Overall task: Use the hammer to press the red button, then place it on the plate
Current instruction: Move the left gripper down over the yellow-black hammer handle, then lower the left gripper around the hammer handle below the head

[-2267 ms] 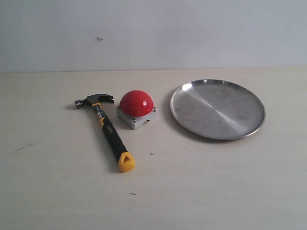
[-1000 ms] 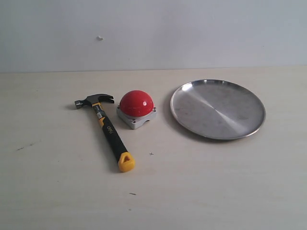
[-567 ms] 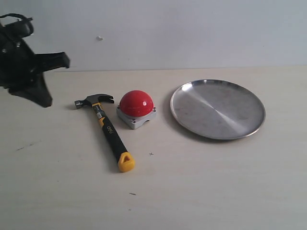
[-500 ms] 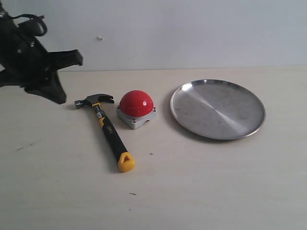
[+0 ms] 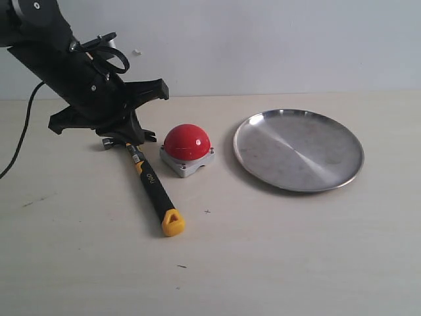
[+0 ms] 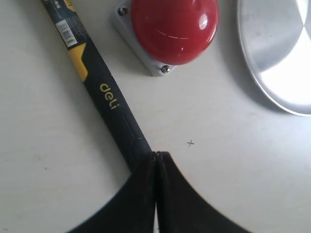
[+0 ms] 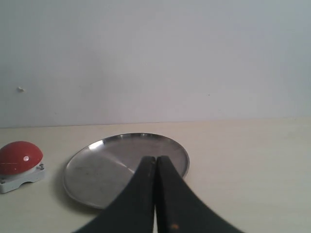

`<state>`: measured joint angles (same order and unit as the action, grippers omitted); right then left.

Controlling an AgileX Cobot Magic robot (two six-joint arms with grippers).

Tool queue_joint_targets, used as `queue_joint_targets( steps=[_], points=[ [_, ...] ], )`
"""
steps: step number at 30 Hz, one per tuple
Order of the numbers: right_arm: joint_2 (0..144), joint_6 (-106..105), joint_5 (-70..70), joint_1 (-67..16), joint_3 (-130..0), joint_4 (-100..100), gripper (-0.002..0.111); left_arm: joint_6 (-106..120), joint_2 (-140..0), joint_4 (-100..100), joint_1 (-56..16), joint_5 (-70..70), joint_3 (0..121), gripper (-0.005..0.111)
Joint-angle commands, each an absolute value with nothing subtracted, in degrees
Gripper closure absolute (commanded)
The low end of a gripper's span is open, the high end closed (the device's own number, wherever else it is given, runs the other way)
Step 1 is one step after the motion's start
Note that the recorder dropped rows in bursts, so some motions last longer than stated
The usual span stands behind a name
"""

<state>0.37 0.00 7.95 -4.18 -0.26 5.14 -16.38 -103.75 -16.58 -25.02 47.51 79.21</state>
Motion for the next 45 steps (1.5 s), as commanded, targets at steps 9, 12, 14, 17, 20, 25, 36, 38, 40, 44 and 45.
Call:
queue_joint_targets(
  steps=[9, 12, 14, 17, 20, 25, 36, 38, 40, 44, 45],
  points=[
    [0.0, 0.0, 7.6, -3.8, 0.0, 5.0, 0.108, -16.7, -103.7, -16.7, -25.2, 46.6, 79.5, 0.107],
    [0.0, 0.0, 7.6, -3.8, 0.0, 5.0, 0.108, -16.7, -103.7, -16.7, -25.2, 46.6, 79.5, 0.107],
    [0.0, 0.0, 7.6, -3.8, 0.0, 5.0, 0.108, -16.7, -103.7, -16.7, -25.2, 46.6, 79.5, 0.107],
    [0.0, 0.0, 7.6, -3.8, 0.0, 5.0, 0.108, -16.7, -103.7, -16.7, -25.2, 46.6, 79.5, 0.107],
    [0.0, 0.0, 7.6, -3.8, 0.0, 5.0, 0.108, -16.7, -103.7, -16.7, -25.2, 46.6, 79.5, 0.107],
    [0.0, 0.0, 7.6, -3.8, 0.0, 5.0, 0.108, -16.4, -103.7, -16.1, -25.2, 46.6, 79.5, 0.107],
    [0.0, 0.0, 7.6, -3.8, 0.0, 5.0, 0.108, -19.9, -103.7, -26.0, -25.2, 37.9, 79.5, 0.107],
    [0.0, 0.0, 7.6, -3.8, 0.0, 5.0, 0.108, -19.9, -103.7, -26.3, -25.2, 36.4, 79.5, 0.107],
    [0.0, 0.0, 7.6, -3.8, 0.0, 5.0, 0.108, -22.2, -103.7, -26.8, -25.2, 33.7, 79.5, 0.107],
    [0.0, 0.0, 7.6, -3.8, 0.0, 5.0, 0.108, -33.9, -105.1, -26.8, -25.2, 35.2, 79.5, 0.107],
    [0.0, 0.0, 7.6, -3.8, 0.0, 5.0, 0.108, -34.6, -105.6, -26.7, -25.2, 35.8, 79.5, 0.107]
  ],
)
